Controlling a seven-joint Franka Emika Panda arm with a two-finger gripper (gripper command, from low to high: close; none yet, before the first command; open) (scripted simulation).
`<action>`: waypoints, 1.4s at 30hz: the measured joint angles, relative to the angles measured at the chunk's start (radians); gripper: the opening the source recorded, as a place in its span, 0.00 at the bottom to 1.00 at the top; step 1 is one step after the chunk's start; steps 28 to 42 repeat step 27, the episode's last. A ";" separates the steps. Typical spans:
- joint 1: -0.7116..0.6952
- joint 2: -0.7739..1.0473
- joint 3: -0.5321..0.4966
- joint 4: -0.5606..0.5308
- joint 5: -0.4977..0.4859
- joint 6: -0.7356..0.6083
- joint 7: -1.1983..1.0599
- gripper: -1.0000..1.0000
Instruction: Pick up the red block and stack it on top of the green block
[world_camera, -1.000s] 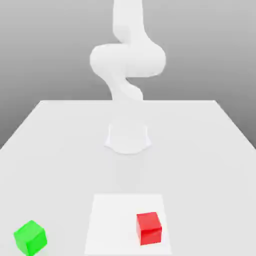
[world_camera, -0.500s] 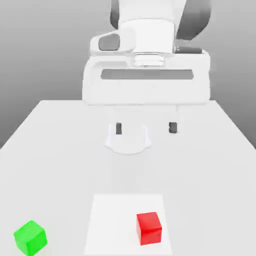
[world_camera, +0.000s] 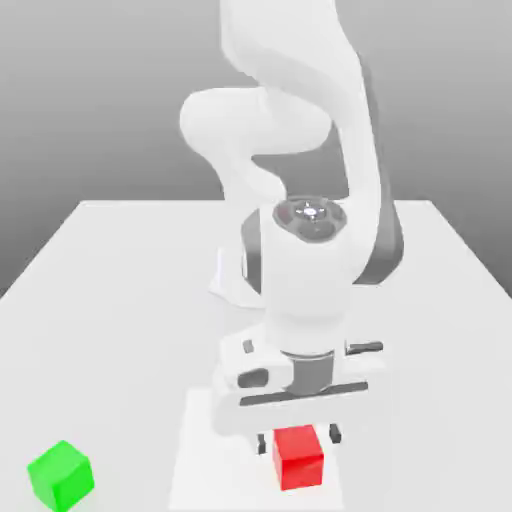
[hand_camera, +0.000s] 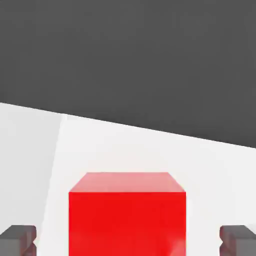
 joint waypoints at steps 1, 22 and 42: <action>0.000 0.000 0.000 0.000 0.000 0.000 0.000 0.00; -0.263 -0.069 -0.248 0.186 0.159 -0.264 0.211 0.00; -0.301 0.028 -0.239 0.210 0.209 -0.194 0.199 1.00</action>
